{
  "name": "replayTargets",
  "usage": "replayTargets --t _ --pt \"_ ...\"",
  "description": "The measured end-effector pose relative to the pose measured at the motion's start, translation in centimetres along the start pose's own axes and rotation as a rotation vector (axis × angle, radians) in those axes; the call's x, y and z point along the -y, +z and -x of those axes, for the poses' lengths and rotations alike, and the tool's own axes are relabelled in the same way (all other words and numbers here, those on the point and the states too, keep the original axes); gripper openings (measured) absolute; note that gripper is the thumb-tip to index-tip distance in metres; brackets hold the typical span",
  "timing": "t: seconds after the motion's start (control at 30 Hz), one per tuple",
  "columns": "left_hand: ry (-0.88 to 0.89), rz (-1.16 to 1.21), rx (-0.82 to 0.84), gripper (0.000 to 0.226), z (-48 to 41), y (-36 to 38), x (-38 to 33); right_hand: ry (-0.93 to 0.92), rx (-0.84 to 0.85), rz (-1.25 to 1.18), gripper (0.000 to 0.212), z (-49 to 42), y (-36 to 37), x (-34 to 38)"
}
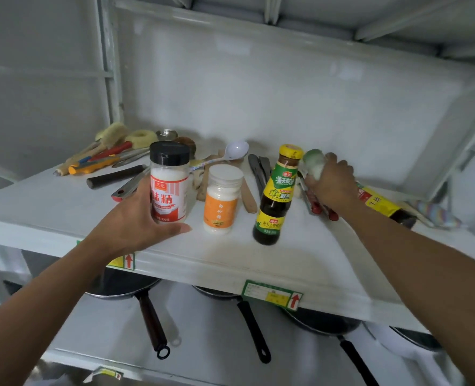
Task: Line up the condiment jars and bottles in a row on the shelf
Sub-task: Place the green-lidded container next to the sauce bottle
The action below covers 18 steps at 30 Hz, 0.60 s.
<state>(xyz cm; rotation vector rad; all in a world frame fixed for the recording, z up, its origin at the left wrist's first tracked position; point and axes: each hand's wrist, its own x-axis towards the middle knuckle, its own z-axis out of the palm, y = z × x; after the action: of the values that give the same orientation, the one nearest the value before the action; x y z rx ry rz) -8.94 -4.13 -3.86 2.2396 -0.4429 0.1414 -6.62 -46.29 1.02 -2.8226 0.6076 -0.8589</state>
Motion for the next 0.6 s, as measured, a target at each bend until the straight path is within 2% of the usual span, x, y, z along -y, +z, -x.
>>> replayTargets --t 0.2,0.37,0.5,0.6 --pt "-0.012 -0.012 0.001 0.113 0.6 -0.2 -0.6 -0.012 0.045 -0.155 0.065 7.7 -2.9 0.3" --pt "0.000 -0.013 0.005 0.114 1.1 -0.5 -0.6 0.100 0.101 -0.290 0.068 14.8 -4.2 1.1" --pt "0.035 -0.017 -0.010 0.102 1.2 -0.6 -0.3 0.150 0.065 -0.368 0.072 16.8 -4.0 1.5" --pt "0.046 -0.012 0.000 0.104 1.0 -0.6 -0.2 0.162 0.053 -0.405 0.073 16.8 -3.9 1.8"
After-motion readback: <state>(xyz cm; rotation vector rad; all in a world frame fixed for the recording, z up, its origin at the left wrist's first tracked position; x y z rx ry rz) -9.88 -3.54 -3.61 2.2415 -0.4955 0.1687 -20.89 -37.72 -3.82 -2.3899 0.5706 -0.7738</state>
